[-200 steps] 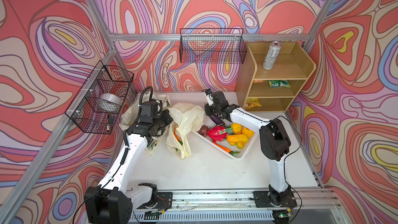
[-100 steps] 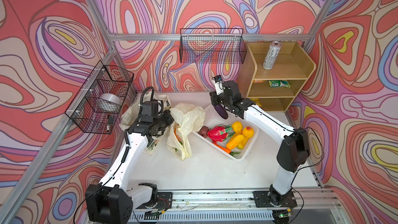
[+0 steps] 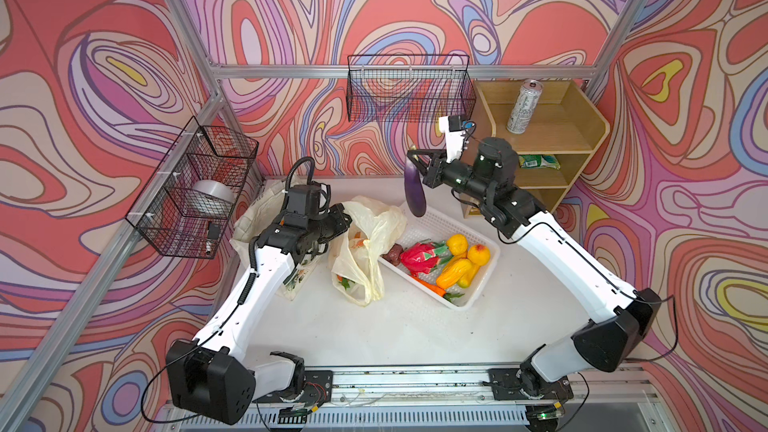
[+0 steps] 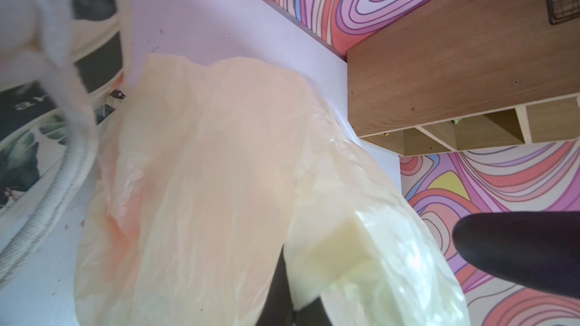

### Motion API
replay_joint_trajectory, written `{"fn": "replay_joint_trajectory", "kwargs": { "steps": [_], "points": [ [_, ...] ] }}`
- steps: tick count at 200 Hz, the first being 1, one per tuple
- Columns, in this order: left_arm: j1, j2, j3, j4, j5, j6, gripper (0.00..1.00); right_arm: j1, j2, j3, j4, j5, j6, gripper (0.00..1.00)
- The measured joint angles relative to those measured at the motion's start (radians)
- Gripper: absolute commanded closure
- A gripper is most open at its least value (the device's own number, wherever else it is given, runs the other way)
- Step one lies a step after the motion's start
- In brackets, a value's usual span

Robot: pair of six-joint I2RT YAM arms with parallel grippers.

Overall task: Place the mixed food into the grocery bags and tie them
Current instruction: 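Lift the eggplant with the right gripper and carry it over the cream bag, then lower the eggplant into the cream bag and open the right gripper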

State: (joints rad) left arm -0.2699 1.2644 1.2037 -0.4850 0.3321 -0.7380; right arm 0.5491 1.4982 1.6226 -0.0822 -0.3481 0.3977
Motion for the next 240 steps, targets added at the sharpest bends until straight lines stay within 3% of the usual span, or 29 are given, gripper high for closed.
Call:
{"fn": "replay_joint_trajectory", "kwargs": {
  "steps": [63,106,156,240],
  "points": [
    [-0.128,0.106,0.151,-0.01,0.002,-0.031,1.0,0.019,-0.115,-0.165,0.254,-0.101,0.267,1.0],
    [-0.143,0.172,0.154,-0.014,0.008,-0.056,1.0,0.103,-0.122,-0.294,0.38,-0.078,0.324,1.0],
    [-0.143,0.171,0.156,-0.013,0.008,-0.079,1.0,0.15,-0.111,-0.477,0.569,0.046,0.267,1.0],
    [-0.137,0.146,0.123,0.037,-0.002,-0.146,1.0,0.214,0.067,-0.564,0.835,0.336,0.06,1.0]
  ]
}}
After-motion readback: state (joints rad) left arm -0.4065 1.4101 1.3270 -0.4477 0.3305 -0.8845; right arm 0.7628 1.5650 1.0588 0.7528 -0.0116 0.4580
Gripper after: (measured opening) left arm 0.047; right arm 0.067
